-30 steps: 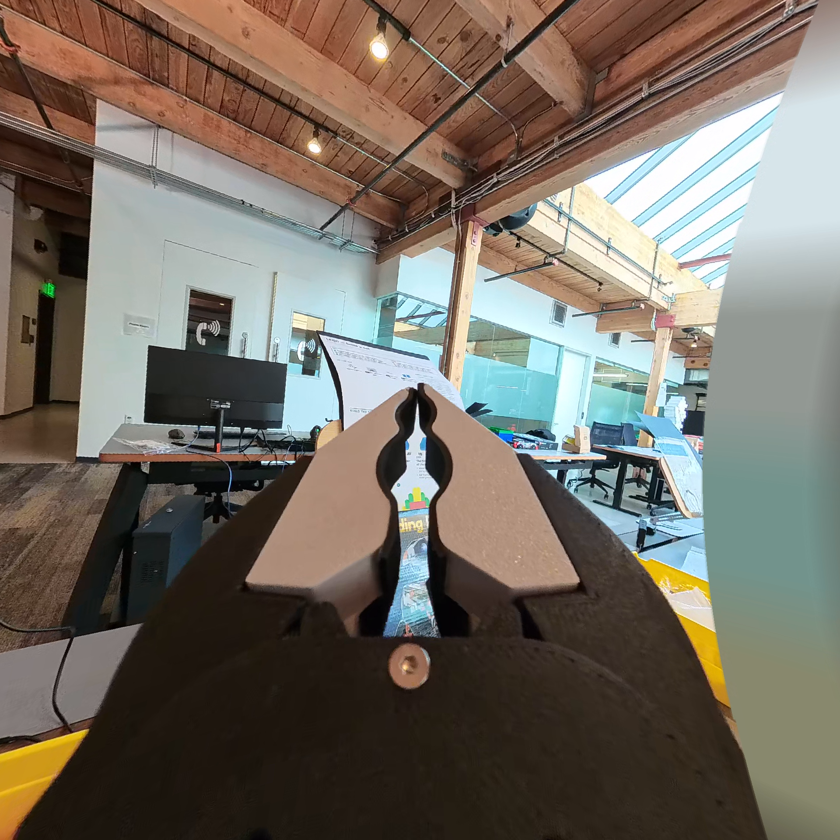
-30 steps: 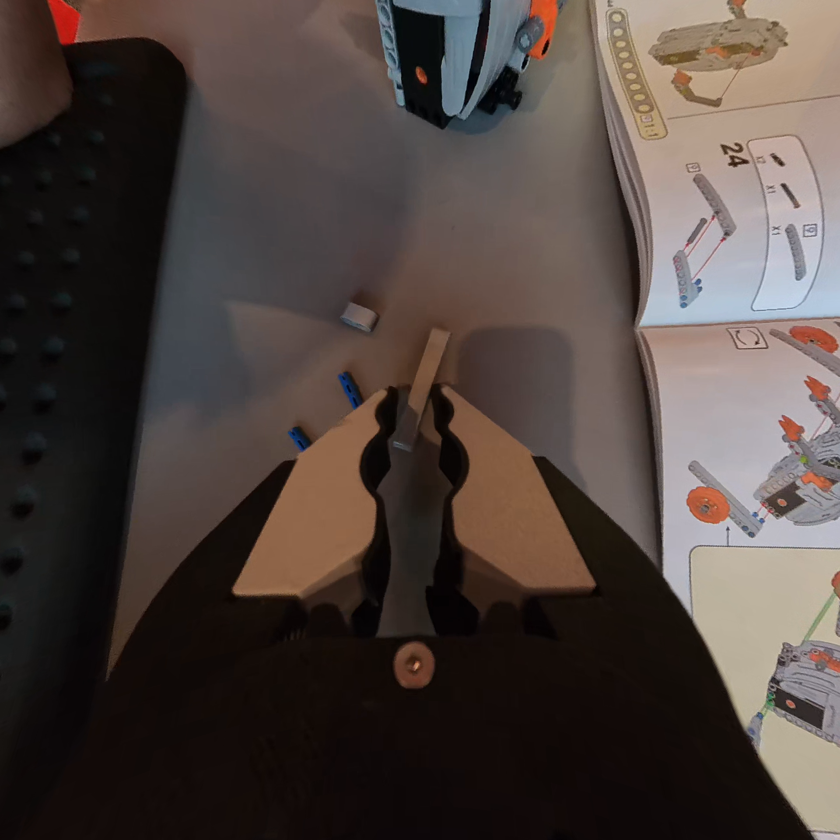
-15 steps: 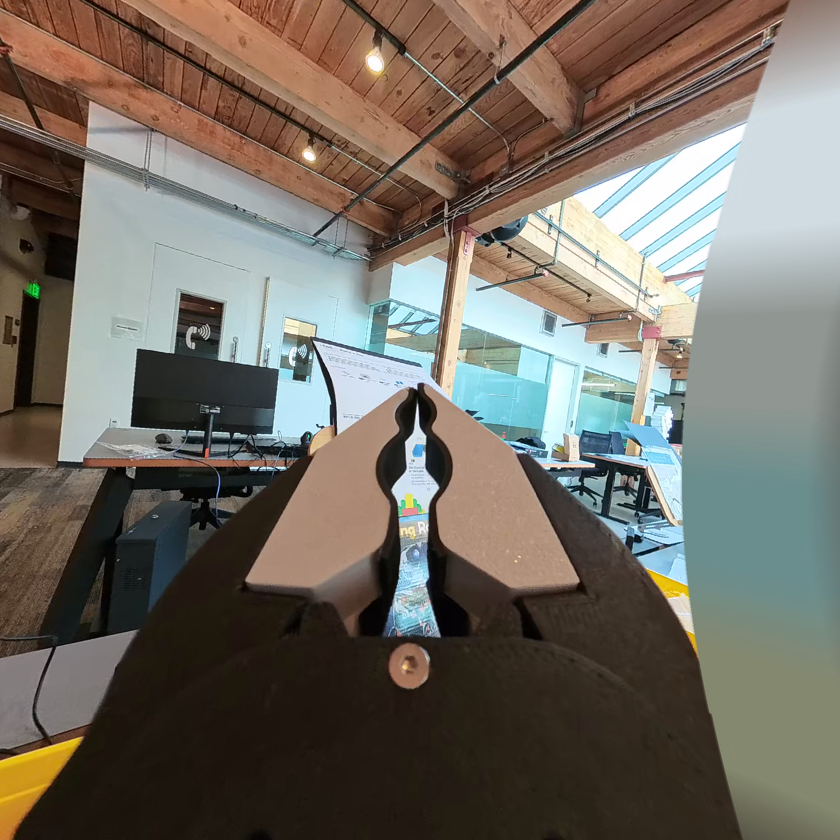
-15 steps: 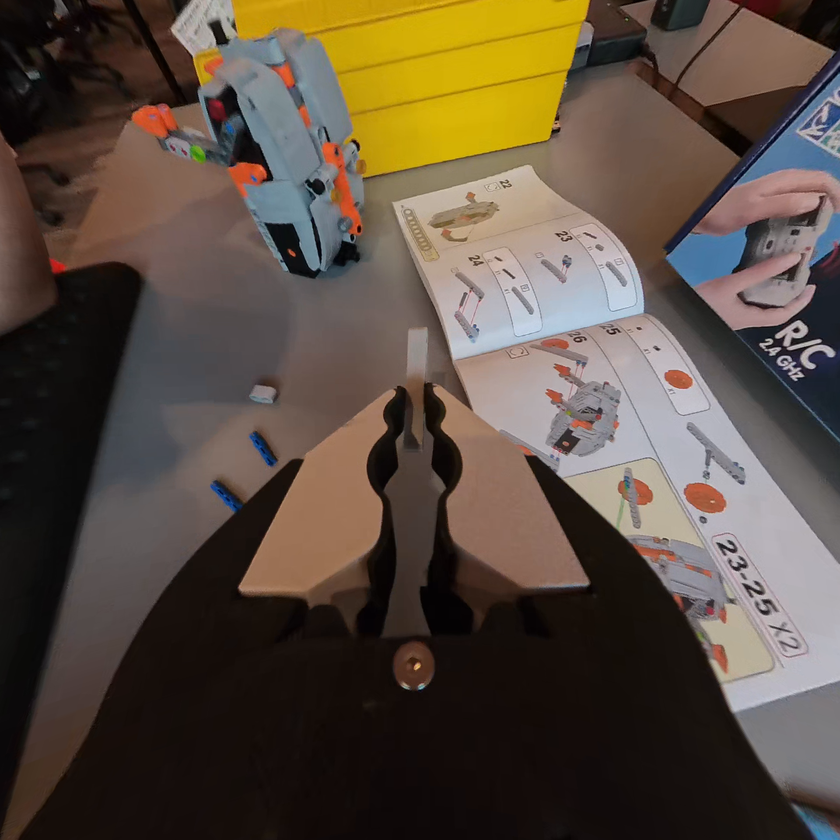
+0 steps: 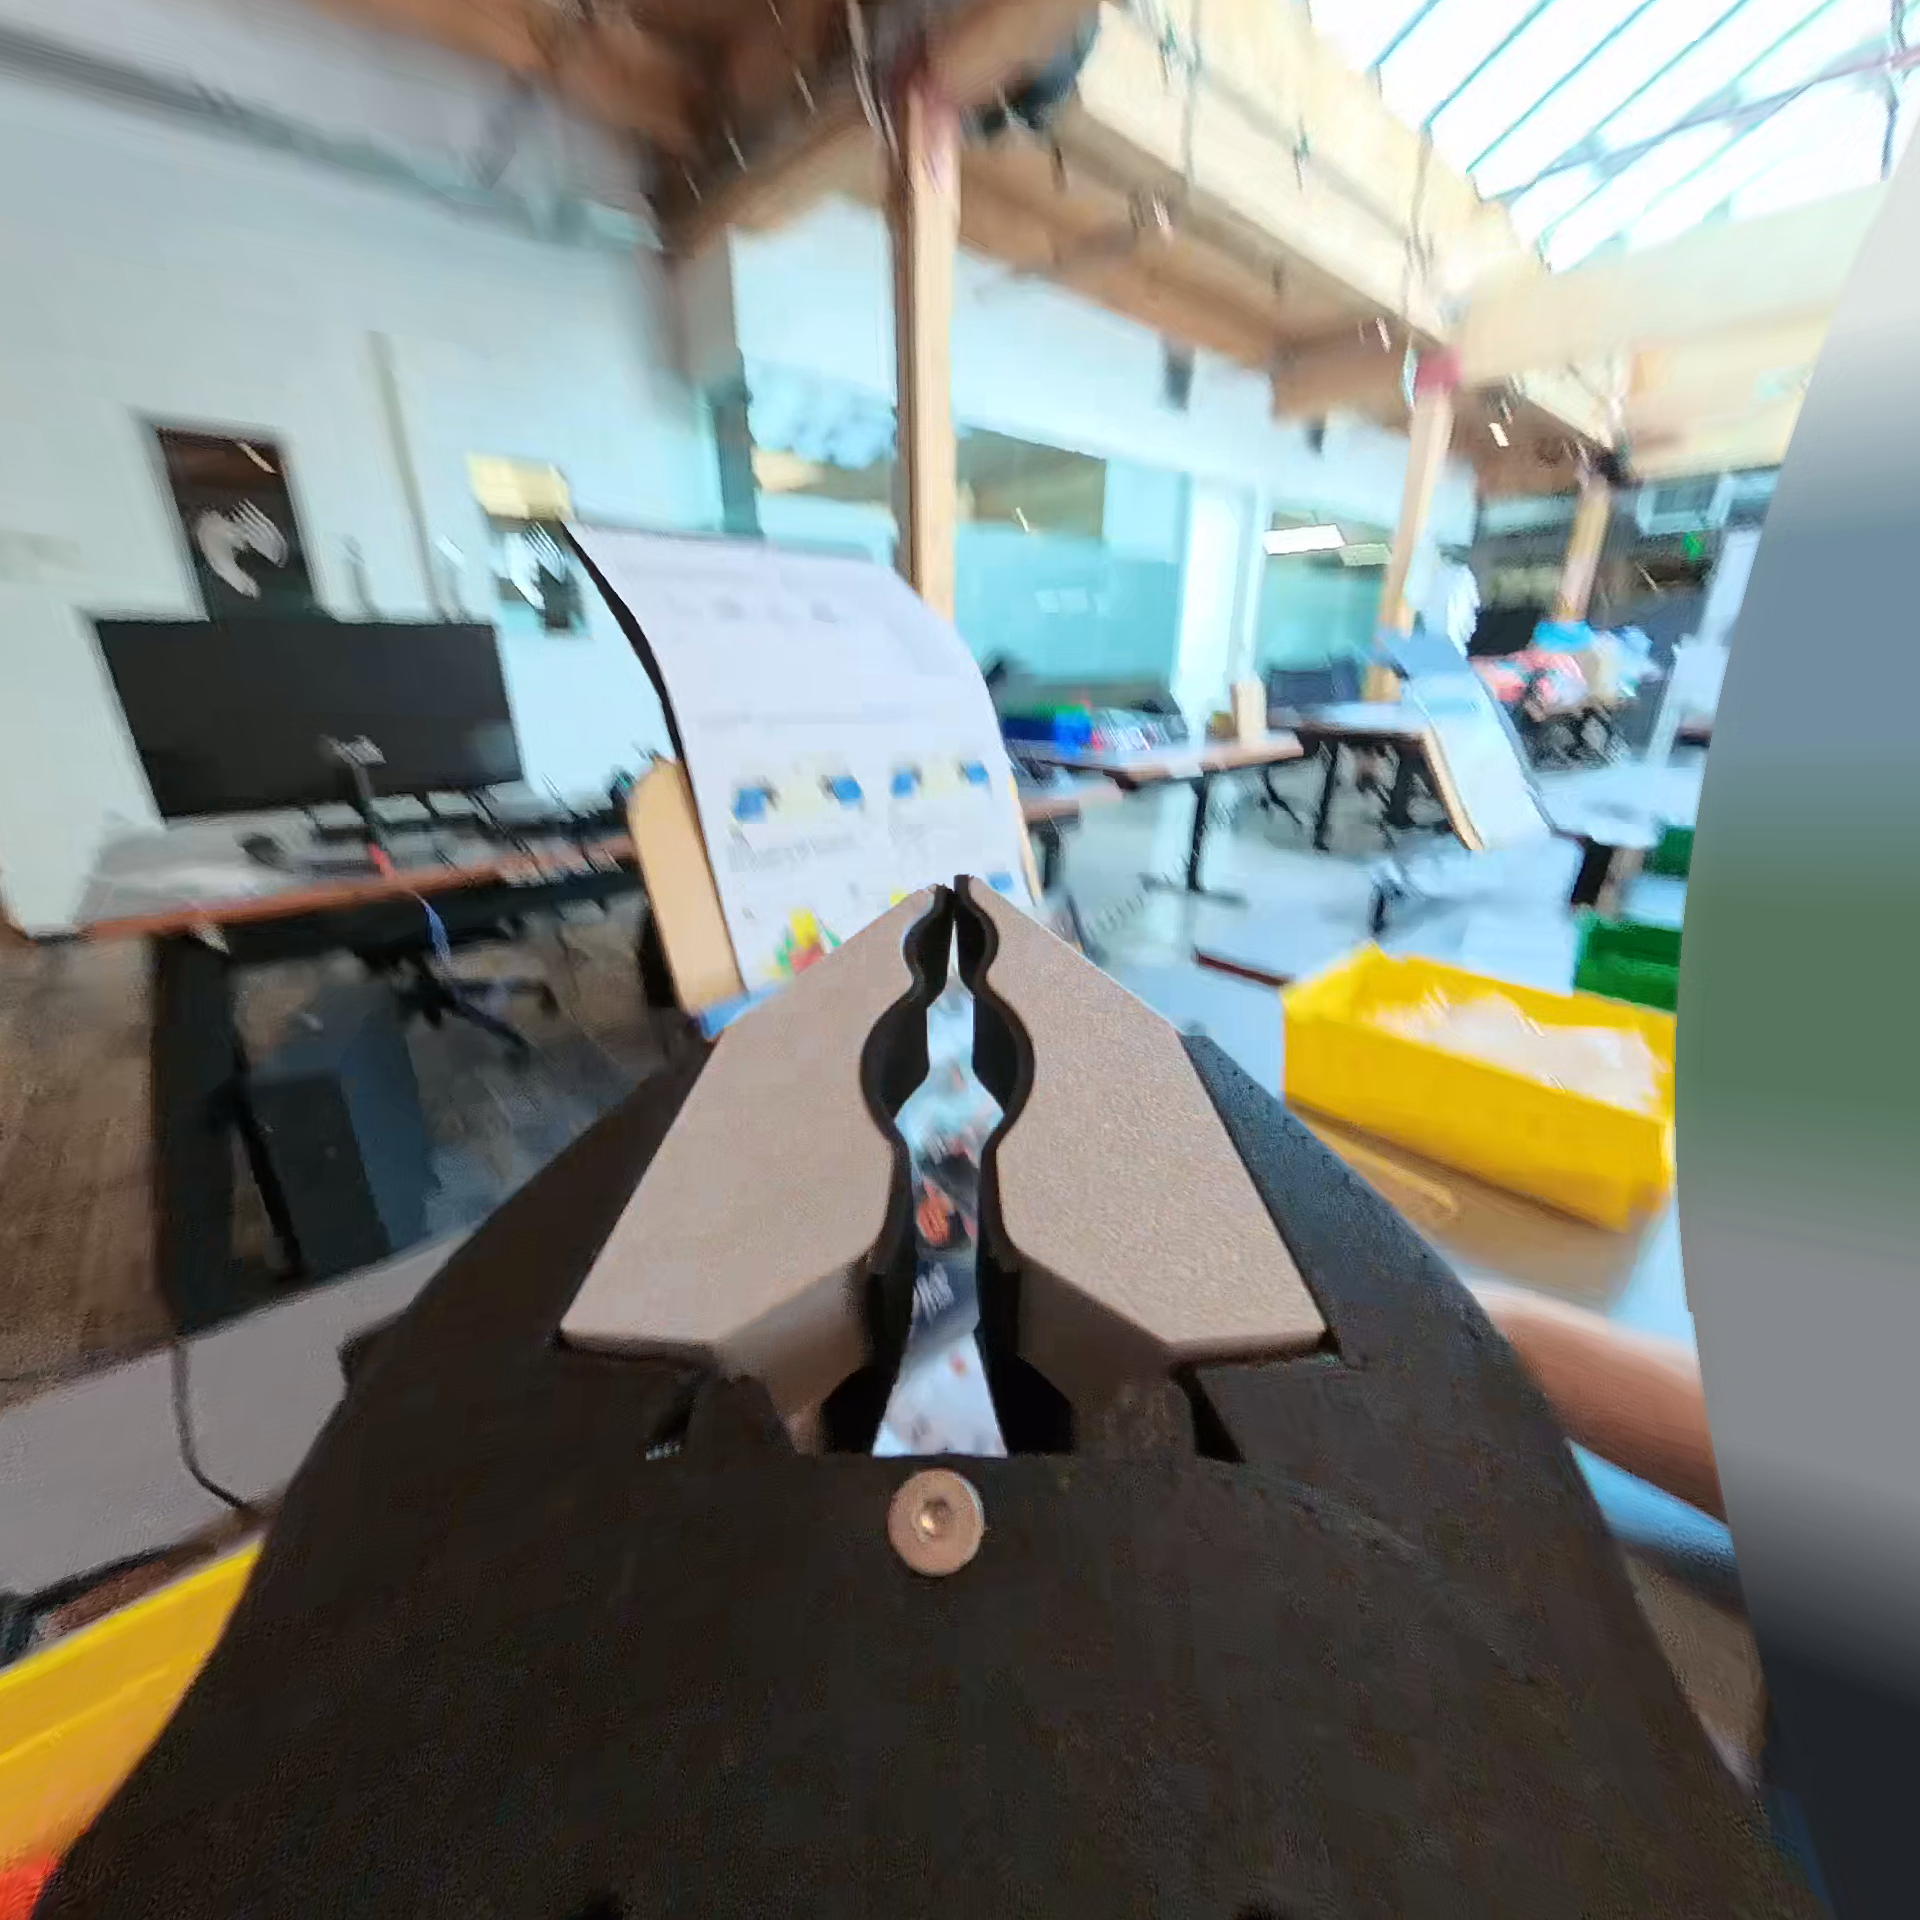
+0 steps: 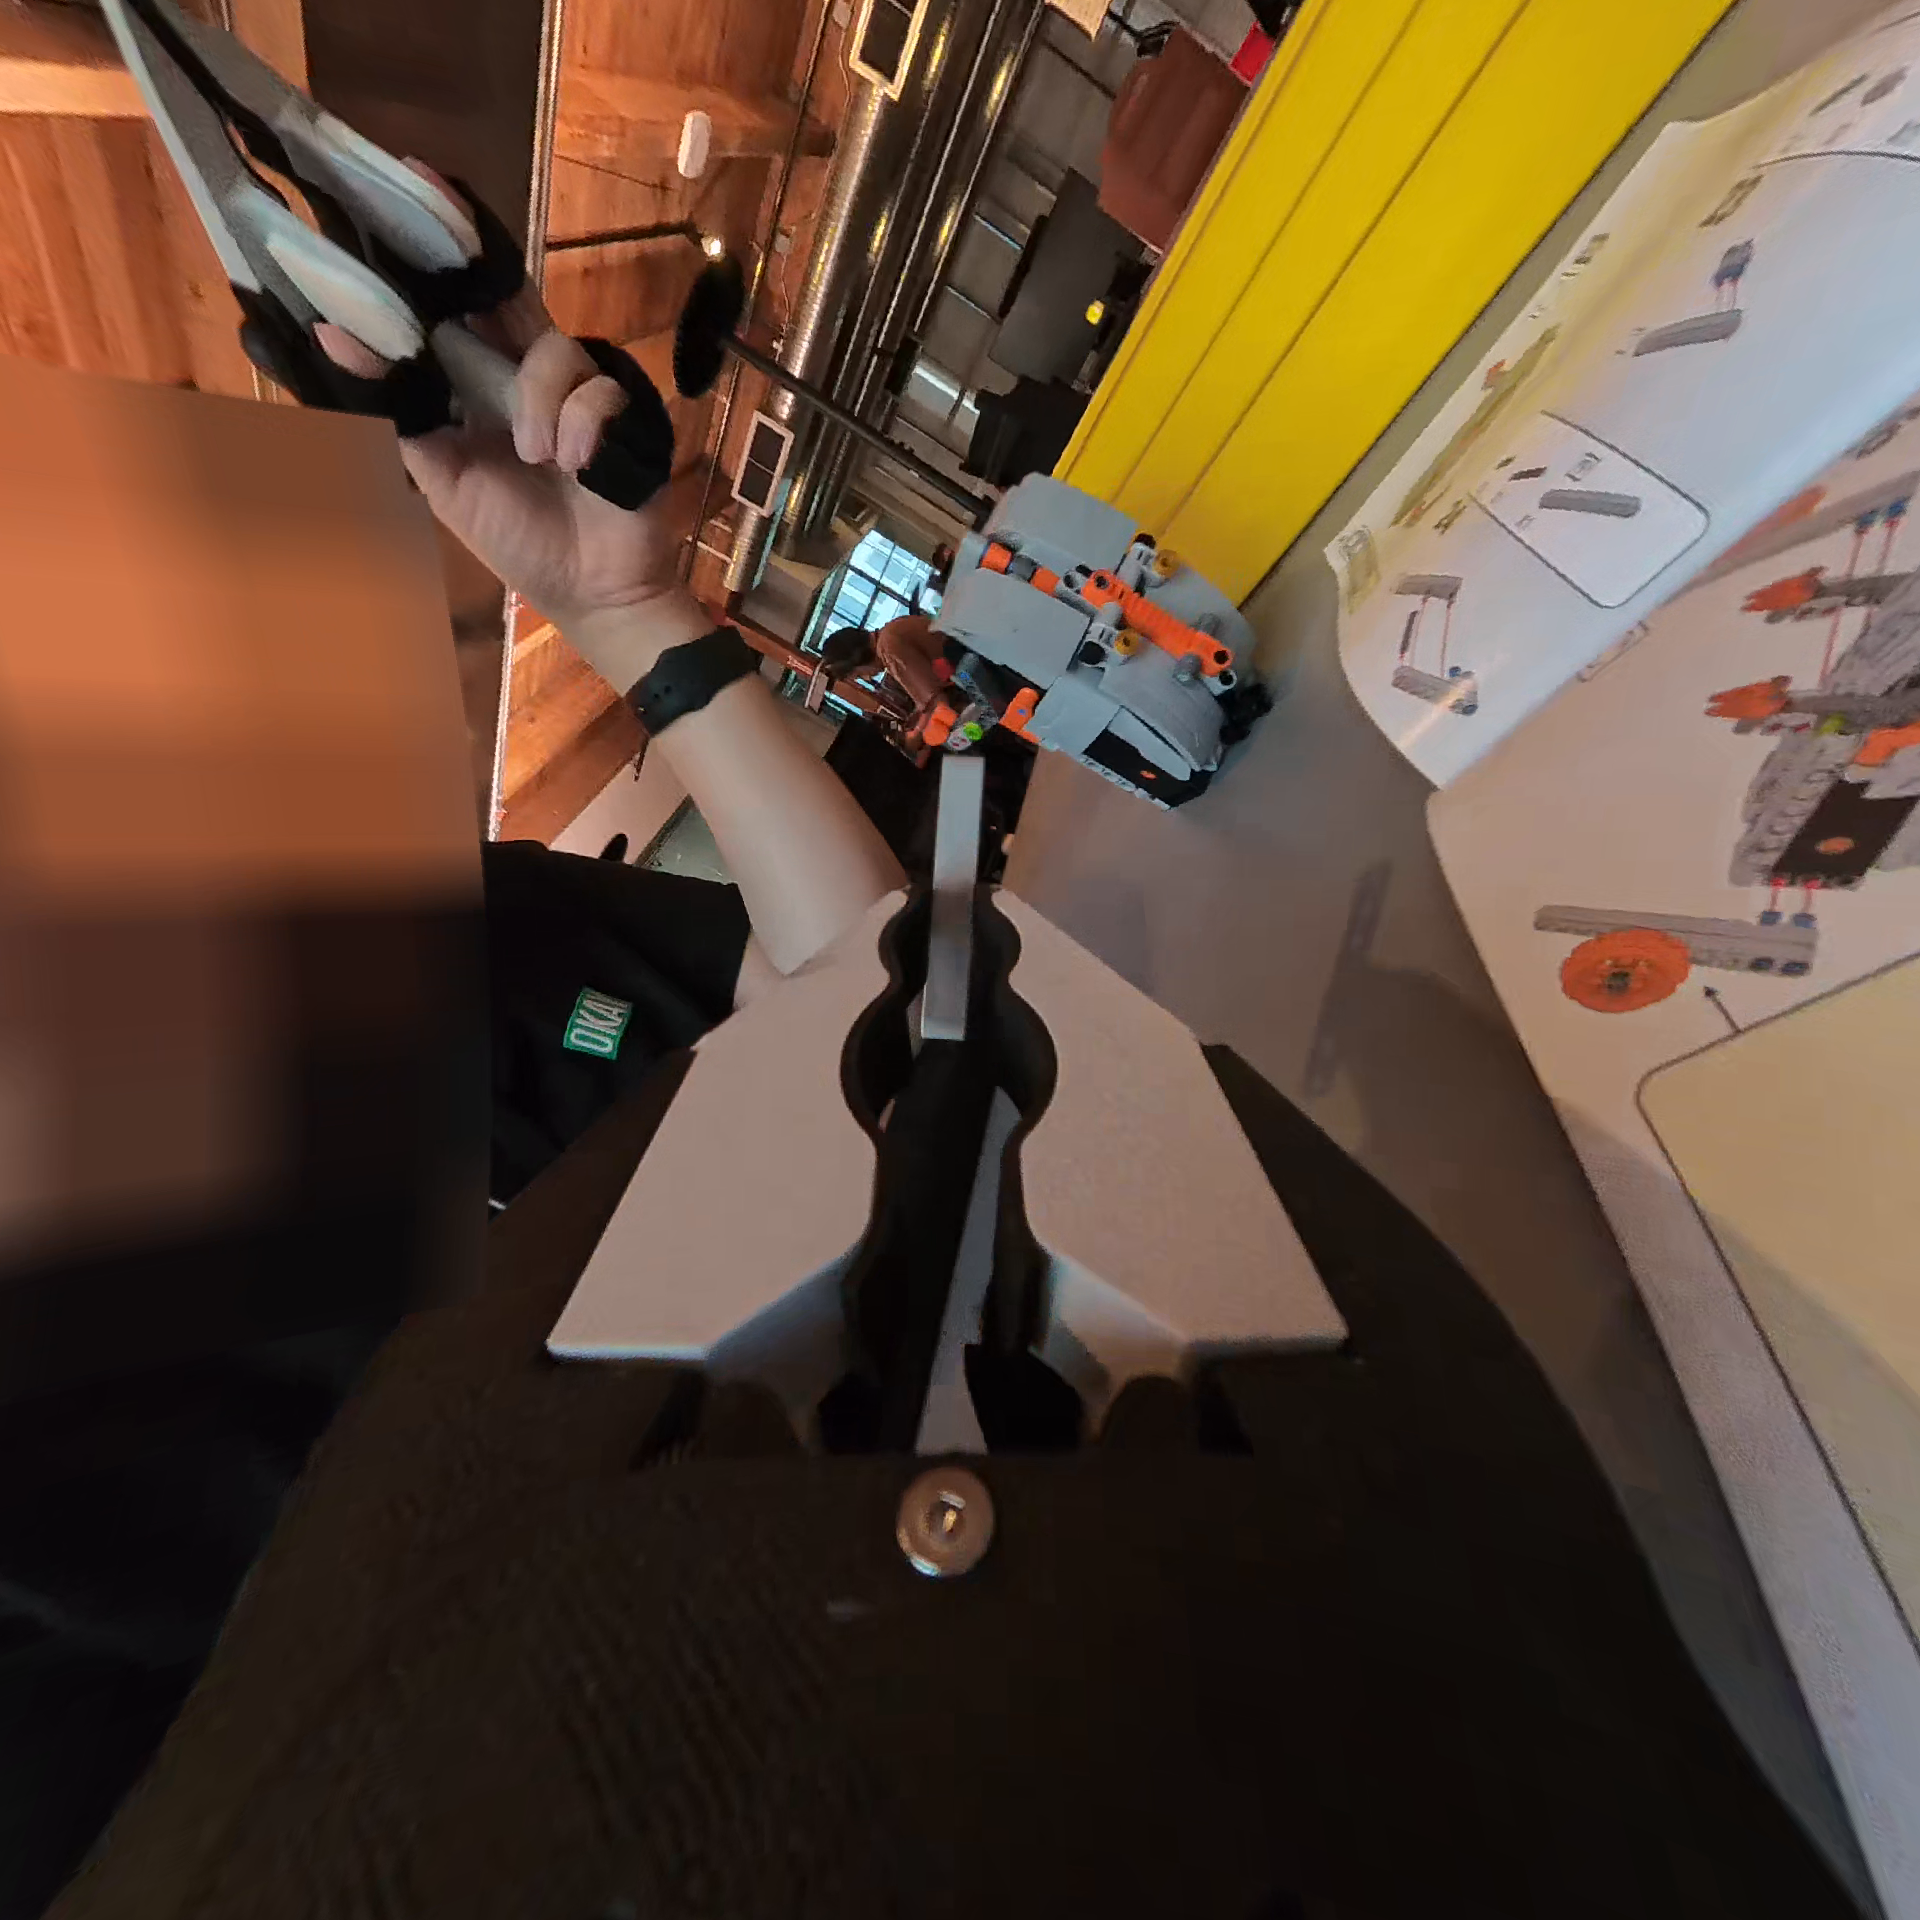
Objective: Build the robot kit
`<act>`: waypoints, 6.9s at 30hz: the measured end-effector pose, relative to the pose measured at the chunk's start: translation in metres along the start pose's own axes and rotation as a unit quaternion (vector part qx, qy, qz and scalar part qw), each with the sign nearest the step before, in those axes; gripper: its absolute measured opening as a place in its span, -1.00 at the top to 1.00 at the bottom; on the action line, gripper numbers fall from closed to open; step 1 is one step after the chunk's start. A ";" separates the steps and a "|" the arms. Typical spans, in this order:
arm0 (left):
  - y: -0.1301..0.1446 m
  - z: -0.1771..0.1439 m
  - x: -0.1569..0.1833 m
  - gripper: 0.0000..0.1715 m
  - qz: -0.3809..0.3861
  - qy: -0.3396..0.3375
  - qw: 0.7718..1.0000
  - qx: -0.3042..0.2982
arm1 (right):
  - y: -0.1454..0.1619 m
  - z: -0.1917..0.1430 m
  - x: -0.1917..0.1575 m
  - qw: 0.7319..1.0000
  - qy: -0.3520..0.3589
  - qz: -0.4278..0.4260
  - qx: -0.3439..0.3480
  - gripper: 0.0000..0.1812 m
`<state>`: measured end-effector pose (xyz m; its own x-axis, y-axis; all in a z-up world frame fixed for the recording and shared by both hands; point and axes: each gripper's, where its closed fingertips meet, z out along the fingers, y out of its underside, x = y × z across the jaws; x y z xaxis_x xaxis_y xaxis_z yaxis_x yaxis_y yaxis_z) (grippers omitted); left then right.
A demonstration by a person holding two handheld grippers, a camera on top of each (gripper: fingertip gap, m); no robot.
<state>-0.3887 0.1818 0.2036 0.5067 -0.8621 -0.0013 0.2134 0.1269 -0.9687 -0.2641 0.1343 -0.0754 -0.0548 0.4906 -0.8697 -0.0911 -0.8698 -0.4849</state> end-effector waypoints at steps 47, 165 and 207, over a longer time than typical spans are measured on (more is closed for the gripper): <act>0.101 0.017 -0.005 0.93 -0.034 -0.007 0.965 -0.262 | 0.016 -0.007 0.022 0.997 0.026 0.053 -0.046 0.93; 0.082 -0.021 -0.071 0.39 -0.049 -0.212 0.944 -0.249 | 0.089 0.074 0.053 0.791 0.203 -0.464 -0.343 0.72; 0.084 -0.018 -0.060 0.38 -0.045 -0.188 0.946 -0.259 | 0.082 0.023 0.044 0.798 0.270 -0.435 -0.318 0.95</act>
<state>-0.4164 0.2350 0.1182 0.7876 -0.6109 0.0810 -0.1190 -0.2797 -0.9527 -0.2965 0.0856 -0.1517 0.2061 0.9785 -0.0092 0.6710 -0.1482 -0.7265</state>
